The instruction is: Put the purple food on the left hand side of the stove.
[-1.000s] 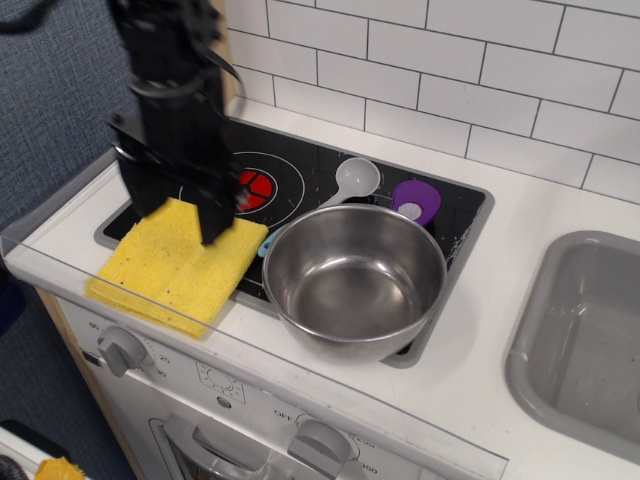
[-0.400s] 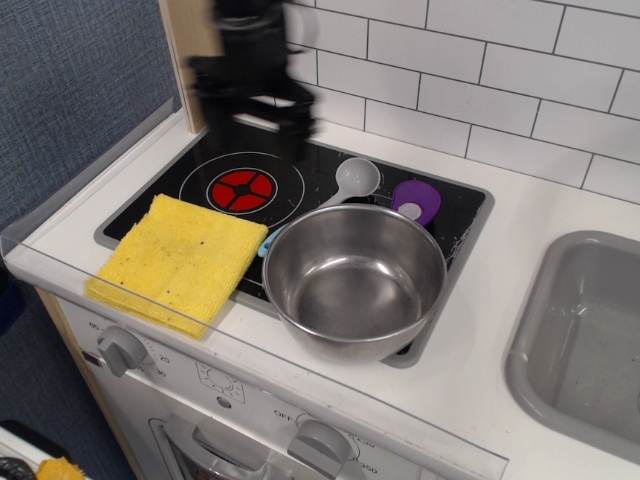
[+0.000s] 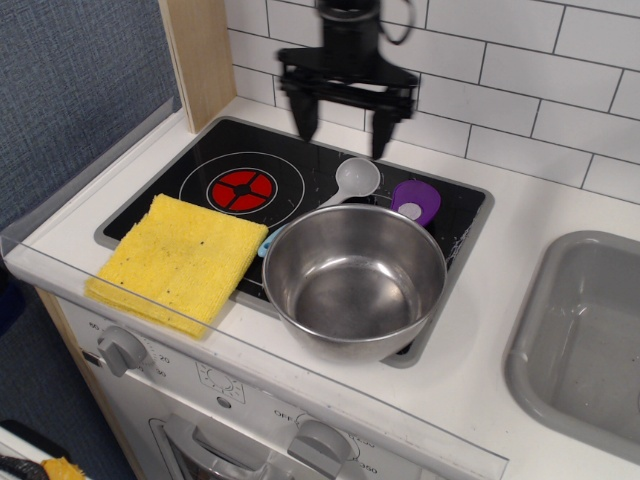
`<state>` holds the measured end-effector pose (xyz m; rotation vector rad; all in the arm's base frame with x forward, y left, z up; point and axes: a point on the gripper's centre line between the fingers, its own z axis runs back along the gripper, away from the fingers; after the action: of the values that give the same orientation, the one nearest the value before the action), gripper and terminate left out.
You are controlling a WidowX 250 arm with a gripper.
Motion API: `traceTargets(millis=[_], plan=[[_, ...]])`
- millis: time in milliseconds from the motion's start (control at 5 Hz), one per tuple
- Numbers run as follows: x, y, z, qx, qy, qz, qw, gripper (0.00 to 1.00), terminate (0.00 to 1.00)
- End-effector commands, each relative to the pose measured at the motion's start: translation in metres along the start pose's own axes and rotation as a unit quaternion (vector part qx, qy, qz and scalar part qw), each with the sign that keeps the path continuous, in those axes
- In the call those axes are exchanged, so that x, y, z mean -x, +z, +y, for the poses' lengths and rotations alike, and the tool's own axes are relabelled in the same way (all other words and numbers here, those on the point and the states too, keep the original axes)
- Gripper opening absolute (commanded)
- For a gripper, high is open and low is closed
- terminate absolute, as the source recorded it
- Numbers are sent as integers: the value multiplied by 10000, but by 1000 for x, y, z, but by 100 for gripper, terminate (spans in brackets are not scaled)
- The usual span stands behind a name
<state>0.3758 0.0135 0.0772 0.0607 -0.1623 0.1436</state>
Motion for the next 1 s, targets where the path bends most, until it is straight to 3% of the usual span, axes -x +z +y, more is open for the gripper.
traceTargets(millis=[0, 400, 800], plan=[[-6, -9, -38, 240, 349, 11, 9991, 100, 0], [7, -41, -53, 205, 8, 421, 9989, 100, 0], [13, -55, -41, 51, -154, 561, 9983, 100, 0]])
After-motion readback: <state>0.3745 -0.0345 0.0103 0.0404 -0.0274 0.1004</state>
